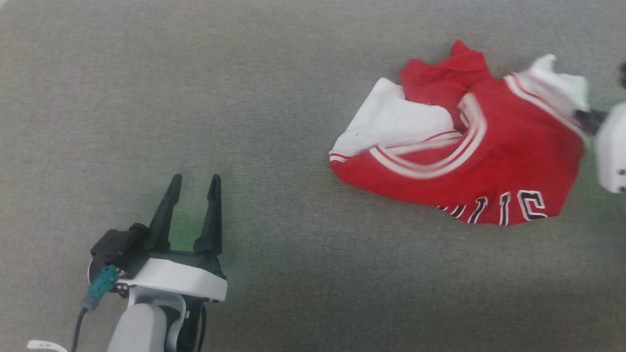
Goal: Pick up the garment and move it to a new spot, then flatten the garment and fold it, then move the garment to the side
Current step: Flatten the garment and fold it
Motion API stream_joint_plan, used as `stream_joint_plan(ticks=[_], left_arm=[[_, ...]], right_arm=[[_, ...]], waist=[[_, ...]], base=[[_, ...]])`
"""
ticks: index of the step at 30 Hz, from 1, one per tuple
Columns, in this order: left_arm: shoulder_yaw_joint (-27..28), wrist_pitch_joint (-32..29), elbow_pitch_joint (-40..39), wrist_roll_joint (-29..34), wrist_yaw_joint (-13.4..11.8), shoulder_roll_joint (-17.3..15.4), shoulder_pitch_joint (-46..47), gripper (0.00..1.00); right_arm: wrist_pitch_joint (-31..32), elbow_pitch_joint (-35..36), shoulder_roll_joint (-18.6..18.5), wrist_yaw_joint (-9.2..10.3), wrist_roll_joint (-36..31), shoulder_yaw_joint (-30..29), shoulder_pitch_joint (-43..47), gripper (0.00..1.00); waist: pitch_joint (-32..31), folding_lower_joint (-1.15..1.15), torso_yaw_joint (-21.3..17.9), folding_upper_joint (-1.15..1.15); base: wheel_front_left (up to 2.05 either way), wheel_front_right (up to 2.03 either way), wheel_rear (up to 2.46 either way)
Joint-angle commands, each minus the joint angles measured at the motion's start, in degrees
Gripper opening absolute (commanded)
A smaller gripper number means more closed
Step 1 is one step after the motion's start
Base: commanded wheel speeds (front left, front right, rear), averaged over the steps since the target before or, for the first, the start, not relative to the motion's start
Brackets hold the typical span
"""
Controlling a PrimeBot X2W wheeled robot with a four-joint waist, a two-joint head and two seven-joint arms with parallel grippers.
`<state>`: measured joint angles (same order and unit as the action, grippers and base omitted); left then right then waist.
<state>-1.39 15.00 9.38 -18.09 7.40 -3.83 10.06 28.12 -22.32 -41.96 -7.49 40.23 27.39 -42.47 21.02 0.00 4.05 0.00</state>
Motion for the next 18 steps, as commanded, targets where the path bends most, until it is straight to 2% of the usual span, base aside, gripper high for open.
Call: stream_joint_plan(ticks=[1, 3, 5, 8, 14, 18], left_arm=[[0.17, 0.26, -0.37, -0.5, 0.11, -0.46, 1.1, 1.0], [0.21, 0.26, -0.62, -0.63, 0.11, -0.58, 1.19, 1.0], [0.43, 0.26, -1.3, -0.86, 0.11, -1.12, 1.67, 1.0], [0.25, 0.26, -1.75, -1.32, 0.11, -1.85, 2.27, 1.0], [-1.52, 0.26, -1.79, -1.79, 0.11, -4.64, 3.73, 1.0], [-5.36, 0.26, -1.26, -2.69, 0.11, -8.5, 5.44, 1.0]], right_arm=[[-0.66, -0.41, -1.07, -0.01, -0.38, -2.14, 1.61, 0.0], [-1.03, -0.58, -1.56, -0.01, -0.61, -3.98, 3.08, 0.0], [-1.53, -1.48, -2.72, -0.01, -2.22, -10.21, 7.76, 0.0], [-1.72, -3.05, -1.67, -0.01, -5.07, -16.57, 11.74, 0.0], [-3.12, -5.59, 5.91, 0.0, -14.5, -28.97, 15.29, 0.0], [-4.66, -5.2, 11.29, -0.01, -20.42, -33.91, 15.86, 0.0]], waist=[[0.23, 0.0, -0.64, 0.0], [0.33, 0.0, -0.9, 0.0], [0.87, 0.0, -1.81, 0.0], [1.22, 0.0, -2.65, 0.0], [1.51, 0.0, -4.39, 0.0], [1.28, 0.0, -5.42, 0.0]], base=[[0.0, 0.0, 0.0], [0.0, 0.0, 0.0], [0.0, 0.0, 0.0], [0.0, 0.0, 0.0], [0.0, 0.0, 0.0], [0.0, 0.0, 0.0]])
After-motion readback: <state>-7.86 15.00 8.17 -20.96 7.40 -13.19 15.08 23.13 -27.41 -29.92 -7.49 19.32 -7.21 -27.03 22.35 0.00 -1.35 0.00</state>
